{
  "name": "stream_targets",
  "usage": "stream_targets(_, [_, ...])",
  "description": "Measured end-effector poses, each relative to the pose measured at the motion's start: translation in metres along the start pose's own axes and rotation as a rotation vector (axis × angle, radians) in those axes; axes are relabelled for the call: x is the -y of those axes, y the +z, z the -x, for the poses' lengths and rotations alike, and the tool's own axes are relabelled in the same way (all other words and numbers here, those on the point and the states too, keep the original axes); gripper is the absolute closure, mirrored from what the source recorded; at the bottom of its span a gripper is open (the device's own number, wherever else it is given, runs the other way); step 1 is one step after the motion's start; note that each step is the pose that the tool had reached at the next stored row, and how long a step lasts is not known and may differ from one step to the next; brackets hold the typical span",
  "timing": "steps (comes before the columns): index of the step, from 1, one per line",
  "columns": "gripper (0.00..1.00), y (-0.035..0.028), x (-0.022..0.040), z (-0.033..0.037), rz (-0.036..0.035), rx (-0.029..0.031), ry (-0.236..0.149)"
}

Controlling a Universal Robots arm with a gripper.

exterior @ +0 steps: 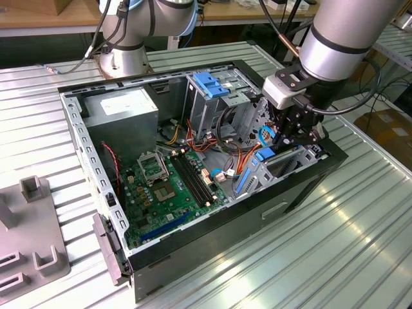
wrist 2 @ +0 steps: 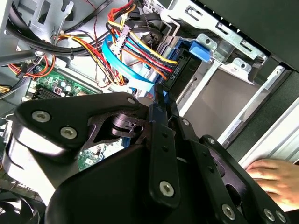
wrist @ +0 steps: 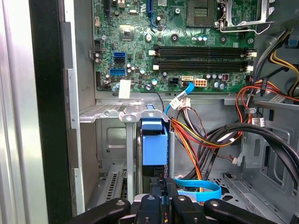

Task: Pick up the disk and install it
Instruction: 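Insert the second disk wire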

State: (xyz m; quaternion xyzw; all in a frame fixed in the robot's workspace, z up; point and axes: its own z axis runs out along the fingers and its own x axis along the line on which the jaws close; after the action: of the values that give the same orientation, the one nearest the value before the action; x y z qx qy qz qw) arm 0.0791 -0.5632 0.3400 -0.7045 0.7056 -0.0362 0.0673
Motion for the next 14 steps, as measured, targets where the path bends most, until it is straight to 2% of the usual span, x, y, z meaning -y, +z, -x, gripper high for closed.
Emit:
stream_targets(2, [0.83,-0.0003,0.0001,0.0000,-0.0001,0.0004,0.000])
stream_targets(3, [0.76,-0.0025,0.0004,0.0001,-0.0001,0.0005,0.000])
stream_targets(6, [0.76,-0.0123,0.0018,0.0006,0.0000,0.0000,0.000])
stream_targets(9, [0.76,-0.0134,0.0020,0.0007,-0.0014,0.0004,0.000])
stream_targets(11, [0.78,-0.0135,0.0020,0.0007,-0.0018,0.0001,0.000])
stream_targets(13, [0.90,-0.0136,0.0020,0.0007,-0.0022,0.0001,0.000])
stream_targets(14, [0.90,-0.0136,0.0020,0.0007,-0.0025,0.0001,0.000])
